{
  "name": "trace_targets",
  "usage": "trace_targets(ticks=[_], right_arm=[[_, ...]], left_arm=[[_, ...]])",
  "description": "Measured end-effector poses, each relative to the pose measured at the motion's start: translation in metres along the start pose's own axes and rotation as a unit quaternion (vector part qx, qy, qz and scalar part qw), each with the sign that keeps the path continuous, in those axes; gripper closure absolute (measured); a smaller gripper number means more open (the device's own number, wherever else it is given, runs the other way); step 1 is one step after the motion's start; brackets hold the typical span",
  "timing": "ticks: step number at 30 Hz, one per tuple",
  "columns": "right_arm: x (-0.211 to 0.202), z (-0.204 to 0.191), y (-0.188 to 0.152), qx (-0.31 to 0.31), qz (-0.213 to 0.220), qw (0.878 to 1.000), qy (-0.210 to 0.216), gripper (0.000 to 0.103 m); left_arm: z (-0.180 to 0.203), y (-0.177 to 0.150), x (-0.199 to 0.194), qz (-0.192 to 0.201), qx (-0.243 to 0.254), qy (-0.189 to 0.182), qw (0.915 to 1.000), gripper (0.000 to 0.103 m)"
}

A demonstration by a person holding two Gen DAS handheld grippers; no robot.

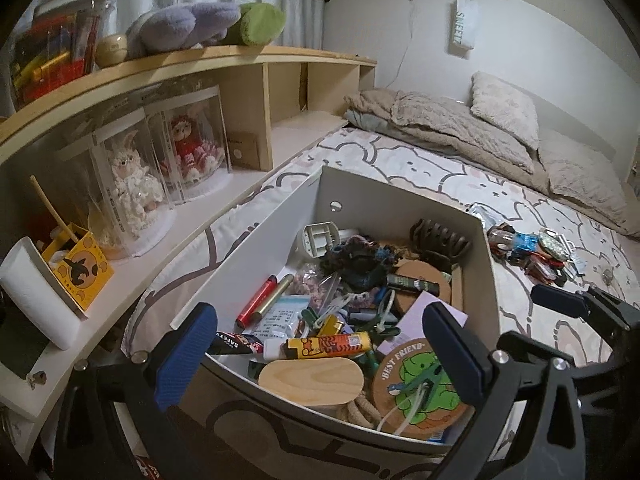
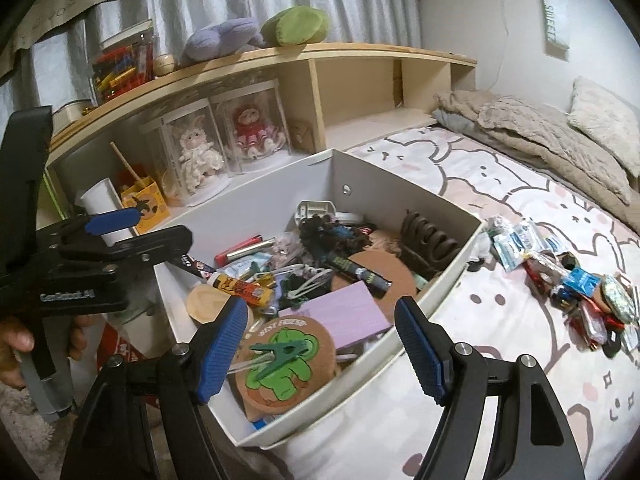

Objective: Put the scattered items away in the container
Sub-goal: 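Raise both open grippers out of the box toward the pile on the bed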

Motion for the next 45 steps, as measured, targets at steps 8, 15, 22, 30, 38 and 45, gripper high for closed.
trace_targets(ticks=[8,15,22,30,38,45], right_arm=[[-0.019,0.010,-0.001,-0.004,0.016,0.999,-0.033,0.027],[-0.043,0.023,-0.002,-0.005,0.045,0.996,-0.072,0.000],[-0.064,0.041,-0.007,0.005,0.048,0.994,-0.096,0.000],[-0.094,0.067,-0.013,0.024,0.059,0.990,-0.129,0.000],[-0.132,0.101,-0.022,0.050,0.076,0.982,-0.165,0.000],[-0.162,0.131,-0.034,0.077,0.088,0.975,-0.190,0.000]], left_arm=[[0.021,-0.008,-0.010,0.004,0.020,-0.014,0.9997,0.000],[0.036,-0.013,-0.018,0.009,0.023,-0.034,0.9991,0.000],[0.054,-0.012,-0.025,0.014,0.020,-0.050,0.9984,0.000],[0.087,-0.008,-0.029,0.018,0.034,-0.074,0.9965,0.000],[0.125,0.000,-0.032,0.024,0.041,-0.100,0.9939,0.000],[0.165,0.005,-0.033,0.025,0.049,-0.128,0.9903,0.000]])
Point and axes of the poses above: each gripper's, at about its wrist camera, not at the fingertips, and x roughly the way its jaws point, z to its right, y to its top, the point moved 3 cm from there along x, roughly the way its jaws point, and after that the axes turned 10 degrees about y, right-handed, at the moved point
